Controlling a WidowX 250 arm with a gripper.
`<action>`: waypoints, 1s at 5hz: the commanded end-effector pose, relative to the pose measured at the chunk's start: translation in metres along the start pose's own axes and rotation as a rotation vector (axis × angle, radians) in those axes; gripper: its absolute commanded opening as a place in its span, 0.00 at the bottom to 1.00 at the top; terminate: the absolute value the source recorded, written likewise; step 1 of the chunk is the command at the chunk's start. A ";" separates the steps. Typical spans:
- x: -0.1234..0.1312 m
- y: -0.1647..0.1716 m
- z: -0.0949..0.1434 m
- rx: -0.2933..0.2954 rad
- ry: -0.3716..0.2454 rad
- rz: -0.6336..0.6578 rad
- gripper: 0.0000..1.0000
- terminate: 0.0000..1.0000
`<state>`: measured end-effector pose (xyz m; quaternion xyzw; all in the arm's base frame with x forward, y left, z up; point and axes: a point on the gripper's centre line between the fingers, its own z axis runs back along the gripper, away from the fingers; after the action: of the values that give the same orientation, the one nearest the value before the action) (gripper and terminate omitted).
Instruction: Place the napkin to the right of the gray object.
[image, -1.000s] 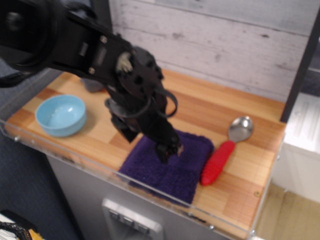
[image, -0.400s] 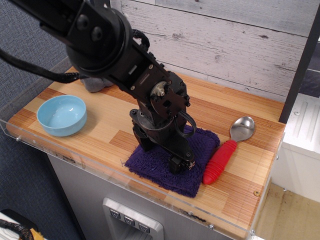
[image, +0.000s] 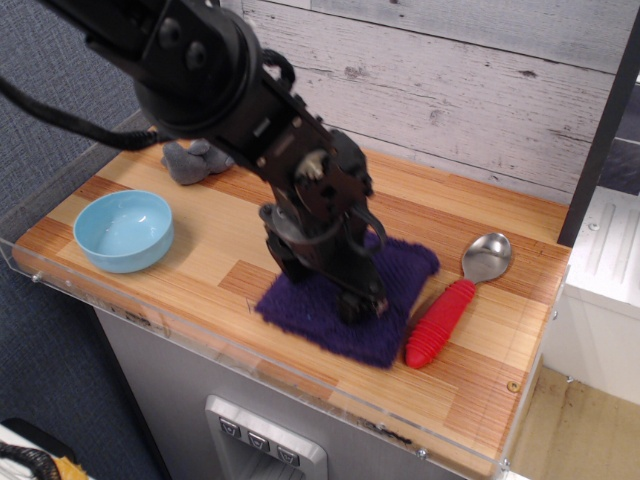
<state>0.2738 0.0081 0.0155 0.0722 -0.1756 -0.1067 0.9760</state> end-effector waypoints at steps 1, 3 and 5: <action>0.006 0.039 -0.026 0.029 0.052 0.022 1.00 0.00; 0.025 0.061 -0.058 0.034 0.080 0.033 1.00 0.00; 0.034 0.068 -0.067 0.034 0.075 0.039 1.00 0.00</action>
<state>0.3636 0.0655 0.0105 0.0948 -0.2001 -0.0769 0.9721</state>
